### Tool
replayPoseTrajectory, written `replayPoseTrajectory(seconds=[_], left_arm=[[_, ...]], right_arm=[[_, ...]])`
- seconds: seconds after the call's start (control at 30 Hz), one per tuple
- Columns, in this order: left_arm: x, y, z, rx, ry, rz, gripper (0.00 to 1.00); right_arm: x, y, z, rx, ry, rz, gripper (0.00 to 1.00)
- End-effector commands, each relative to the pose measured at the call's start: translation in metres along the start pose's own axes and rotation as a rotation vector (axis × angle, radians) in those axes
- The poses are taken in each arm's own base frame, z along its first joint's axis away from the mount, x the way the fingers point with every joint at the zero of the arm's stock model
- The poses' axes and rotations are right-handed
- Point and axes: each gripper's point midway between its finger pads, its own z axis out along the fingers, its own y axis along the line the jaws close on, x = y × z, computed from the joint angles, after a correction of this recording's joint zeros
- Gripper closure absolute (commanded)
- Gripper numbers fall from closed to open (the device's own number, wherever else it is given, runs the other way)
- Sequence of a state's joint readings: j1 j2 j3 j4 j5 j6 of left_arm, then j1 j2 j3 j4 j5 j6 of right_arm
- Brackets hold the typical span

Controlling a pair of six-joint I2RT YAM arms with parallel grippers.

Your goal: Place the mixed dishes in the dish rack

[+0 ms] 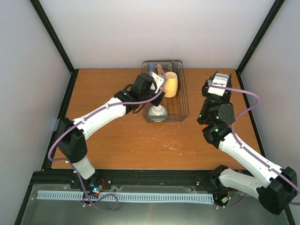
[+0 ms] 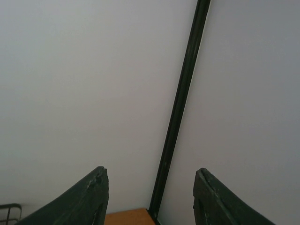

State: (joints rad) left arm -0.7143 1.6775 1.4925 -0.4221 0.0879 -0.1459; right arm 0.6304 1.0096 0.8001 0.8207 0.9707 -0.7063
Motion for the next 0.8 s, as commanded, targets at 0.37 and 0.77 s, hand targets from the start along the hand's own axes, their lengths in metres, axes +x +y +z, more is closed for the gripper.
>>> replayPoseTrajectory(seconds=[0.37,0.77], left_arm=[[-0.025,-0.026,0.031,-0.014,-0.189,0.151,0.99],[0.022,-0.031,0.060,0.041,-0.087,0.191,0.99]], right_arm=[[0.023,-0.026,0.008,-0.004,0.058,0.064,0.52],[0.032,-0.035,0.015,-0.013,0.064,0.055,0.52]])
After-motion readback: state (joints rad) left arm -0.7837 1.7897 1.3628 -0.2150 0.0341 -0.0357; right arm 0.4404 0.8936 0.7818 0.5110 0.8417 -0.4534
